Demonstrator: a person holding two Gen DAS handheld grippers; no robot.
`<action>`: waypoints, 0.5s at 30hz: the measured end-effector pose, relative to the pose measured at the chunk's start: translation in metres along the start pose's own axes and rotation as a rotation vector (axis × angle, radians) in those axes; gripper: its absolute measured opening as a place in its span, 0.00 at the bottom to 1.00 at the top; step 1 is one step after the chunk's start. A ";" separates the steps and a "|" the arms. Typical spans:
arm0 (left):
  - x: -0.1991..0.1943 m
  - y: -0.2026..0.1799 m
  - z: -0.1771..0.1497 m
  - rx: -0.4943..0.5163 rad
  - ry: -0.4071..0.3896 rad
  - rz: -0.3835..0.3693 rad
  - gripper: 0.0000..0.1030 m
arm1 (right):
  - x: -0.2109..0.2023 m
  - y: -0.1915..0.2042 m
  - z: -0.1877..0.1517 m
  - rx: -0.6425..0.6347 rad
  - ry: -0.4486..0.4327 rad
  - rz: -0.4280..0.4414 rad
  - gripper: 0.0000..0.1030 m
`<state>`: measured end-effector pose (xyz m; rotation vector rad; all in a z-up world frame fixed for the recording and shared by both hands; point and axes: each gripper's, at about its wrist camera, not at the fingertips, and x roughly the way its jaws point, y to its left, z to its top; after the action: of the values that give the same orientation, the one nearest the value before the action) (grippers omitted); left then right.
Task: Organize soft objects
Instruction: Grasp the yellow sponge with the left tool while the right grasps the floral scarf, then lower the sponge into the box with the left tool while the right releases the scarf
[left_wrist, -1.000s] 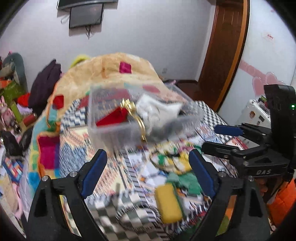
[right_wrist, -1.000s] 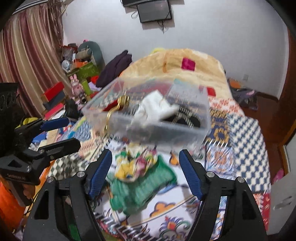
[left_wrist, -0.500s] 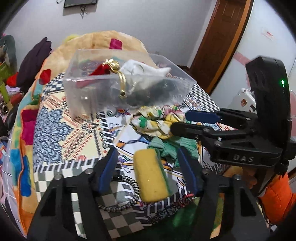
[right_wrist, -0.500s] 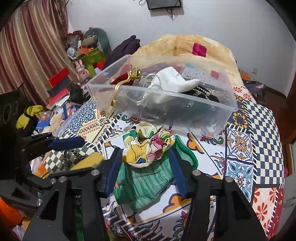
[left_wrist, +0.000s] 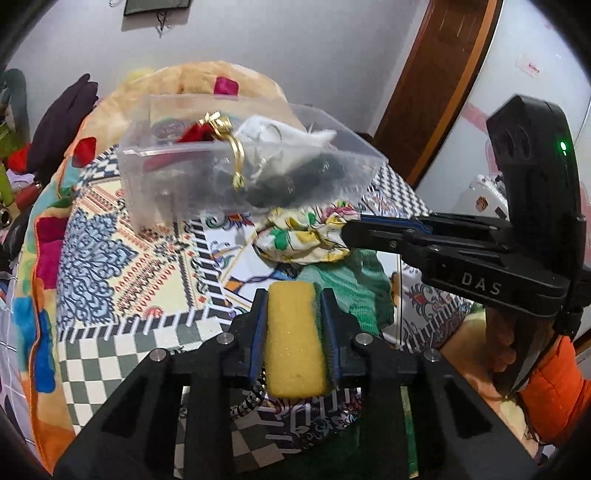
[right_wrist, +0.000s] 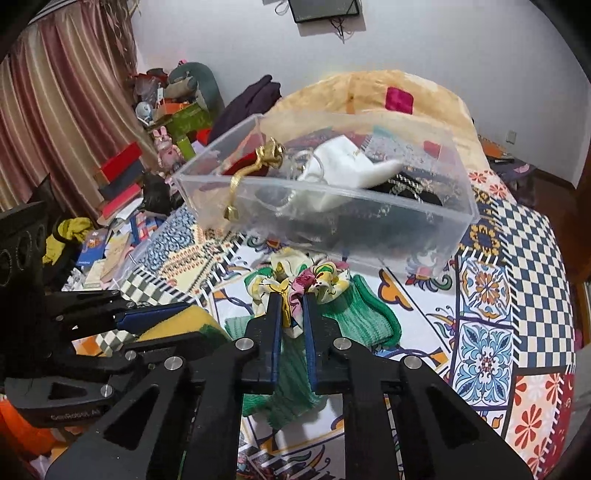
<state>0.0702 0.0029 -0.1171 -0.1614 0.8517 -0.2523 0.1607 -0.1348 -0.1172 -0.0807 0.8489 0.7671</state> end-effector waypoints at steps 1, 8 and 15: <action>-0.004 0.002 0.002 -0.004 -0.012 0.003 0.27 | -0.002 0.001 0.002 -0.003 -0.009 0.001 0.09; -0.034 0.009 0.022 -0.016 -0.122 0.034 0.27 | -0.026 0.013 0.014 -0.029 -0.098 0.013 0.08; -0.059 0.017 0.051 -0.013 -0.230 0.073 0.27 | -0.048 0.022 0.033 -0.046 -0.194 0.021 0.08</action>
<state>0.0746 0.0380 -0.0460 -0.1680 0.6295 -0.1557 0.1482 -0.1349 -0.0568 -0.0378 0.6492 0.8011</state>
